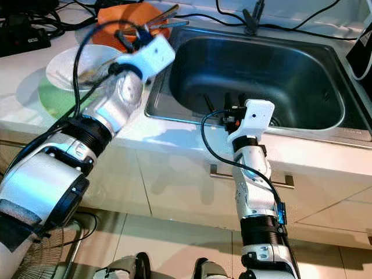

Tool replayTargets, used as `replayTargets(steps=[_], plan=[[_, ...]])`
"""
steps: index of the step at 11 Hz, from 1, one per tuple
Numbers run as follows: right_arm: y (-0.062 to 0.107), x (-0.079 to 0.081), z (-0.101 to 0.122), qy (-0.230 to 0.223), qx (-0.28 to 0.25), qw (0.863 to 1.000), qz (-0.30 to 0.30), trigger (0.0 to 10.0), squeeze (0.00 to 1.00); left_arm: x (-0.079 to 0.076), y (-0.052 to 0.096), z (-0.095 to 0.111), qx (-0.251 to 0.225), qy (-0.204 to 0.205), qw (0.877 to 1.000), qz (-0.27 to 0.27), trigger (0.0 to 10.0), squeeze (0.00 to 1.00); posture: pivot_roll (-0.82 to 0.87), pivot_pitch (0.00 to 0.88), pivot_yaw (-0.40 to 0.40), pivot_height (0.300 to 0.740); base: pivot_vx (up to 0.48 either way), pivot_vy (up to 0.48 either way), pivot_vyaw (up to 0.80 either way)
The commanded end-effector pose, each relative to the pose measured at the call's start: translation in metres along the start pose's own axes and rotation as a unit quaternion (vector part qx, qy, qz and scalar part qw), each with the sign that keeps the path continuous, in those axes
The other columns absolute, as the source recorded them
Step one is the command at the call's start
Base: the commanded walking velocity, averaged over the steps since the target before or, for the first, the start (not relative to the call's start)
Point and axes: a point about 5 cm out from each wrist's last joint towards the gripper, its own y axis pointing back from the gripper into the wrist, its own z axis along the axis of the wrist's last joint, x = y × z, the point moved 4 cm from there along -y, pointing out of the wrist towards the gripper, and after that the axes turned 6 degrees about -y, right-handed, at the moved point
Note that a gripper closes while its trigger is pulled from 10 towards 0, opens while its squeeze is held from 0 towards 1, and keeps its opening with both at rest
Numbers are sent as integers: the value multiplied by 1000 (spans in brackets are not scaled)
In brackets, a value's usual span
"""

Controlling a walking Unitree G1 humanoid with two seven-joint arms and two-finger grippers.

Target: Kitchen organization

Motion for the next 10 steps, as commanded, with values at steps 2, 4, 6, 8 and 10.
replayTargets(steps=[2,4,6,8,10], plan=[[6,-5,-24,-14,48,999,-12,10000,0,19,-3,19,-28,83,996,13,10000,0,-14,103,-10,740,0,0,0],[3,-3,-24,-15,47,999,-8,10000,0,24,-4,22,-32,135,990,-1,10000,0,-9,91,-8,740,0,0,0],[2,-1,-24,-16,46,999,-7,10000,0,33,-4,28,-42,177,983,-7,10000,0,-4,82,-7,740,0,0,0],[-1,1,-25,-18,45,999,-3,10000,0,62,-1,44,-81,204,975,22,10000,0,4,69,-7,740,0,0,0],[-5,2,-25,-19,43,999,-1,10000,0,92,10,83,-179,253,949,49,10000,0,10,59,-7,740,0,0,0]])
